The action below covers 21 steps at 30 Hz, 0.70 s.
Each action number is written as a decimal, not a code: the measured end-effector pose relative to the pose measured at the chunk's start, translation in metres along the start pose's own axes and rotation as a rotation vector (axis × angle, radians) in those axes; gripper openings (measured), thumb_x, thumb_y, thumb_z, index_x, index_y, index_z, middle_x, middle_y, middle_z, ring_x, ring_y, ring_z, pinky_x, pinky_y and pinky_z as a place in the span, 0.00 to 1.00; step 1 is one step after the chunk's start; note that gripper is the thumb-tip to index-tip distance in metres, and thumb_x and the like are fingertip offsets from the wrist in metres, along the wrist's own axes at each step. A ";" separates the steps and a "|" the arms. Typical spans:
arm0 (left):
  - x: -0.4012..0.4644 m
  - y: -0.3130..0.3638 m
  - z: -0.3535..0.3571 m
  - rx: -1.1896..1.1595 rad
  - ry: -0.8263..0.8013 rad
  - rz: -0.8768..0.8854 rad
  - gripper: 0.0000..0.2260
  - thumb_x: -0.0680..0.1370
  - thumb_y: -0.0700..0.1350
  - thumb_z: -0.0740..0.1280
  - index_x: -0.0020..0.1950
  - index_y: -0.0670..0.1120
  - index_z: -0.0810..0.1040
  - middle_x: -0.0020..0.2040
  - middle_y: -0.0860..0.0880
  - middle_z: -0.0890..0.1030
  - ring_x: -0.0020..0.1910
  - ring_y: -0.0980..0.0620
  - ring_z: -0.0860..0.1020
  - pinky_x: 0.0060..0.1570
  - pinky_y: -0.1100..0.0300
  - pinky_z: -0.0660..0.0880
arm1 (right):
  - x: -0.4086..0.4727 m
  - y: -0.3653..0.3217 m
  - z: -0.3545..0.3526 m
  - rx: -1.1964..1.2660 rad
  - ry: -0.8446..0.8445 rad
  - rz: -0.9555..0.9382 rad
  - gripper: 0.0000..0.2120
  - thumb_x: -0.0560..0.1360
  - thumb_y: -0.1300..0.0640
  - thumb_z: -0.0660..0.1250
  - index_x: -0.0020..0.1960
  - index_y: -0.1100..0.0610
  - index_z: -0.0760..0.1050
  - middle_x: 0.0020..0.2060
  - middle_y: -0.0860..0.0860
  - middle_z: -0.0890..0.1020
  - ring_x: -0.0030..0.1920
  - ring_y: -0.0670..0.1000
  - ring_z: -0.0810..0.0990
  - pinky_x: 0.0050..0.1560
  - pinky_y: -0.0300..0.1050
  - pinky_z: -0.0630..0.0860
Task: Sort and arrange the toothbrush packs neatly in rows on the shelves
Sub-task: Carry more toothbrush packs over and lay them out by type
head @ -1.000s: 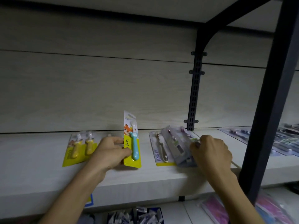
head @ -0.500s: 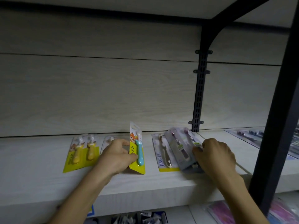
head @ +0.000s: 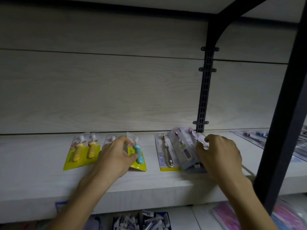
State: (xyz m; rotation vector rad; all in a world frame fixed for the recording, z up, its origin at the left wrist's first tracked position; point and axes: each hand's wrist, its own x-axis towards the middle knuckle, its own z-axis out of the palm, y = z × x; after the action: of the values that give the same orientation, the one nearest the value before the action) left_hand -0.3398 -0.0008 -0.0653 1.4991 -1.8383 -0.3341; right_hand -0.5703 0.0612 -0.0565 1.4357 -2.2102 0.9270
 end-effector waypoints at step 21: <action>-0.031 -0.056 -0.044 0.205 0.277 0.069 0.10 0.74 0.49 0.69 0.54 0.52 0.77 0.49 0.52 0.81 0.53 0.49 0.78 0.44 0.60 0.67 | -0.038 -0.093 0.017 0.225 0.113 -0.346 0.12 0.74 0.53 0.66 0.51 0.59 0.82 0.43 0.57 0.84 0.46 0.62 0.79 0.44 0.51 0.74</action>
State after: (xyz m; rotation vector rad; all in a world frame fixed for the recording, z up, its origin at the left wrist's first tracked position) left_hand -0.2673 0.0221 -0.0801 1.5273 -1.7356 0.0957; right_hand -0.4693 0.0500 -0.0607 1.7473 -1.7448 1.1252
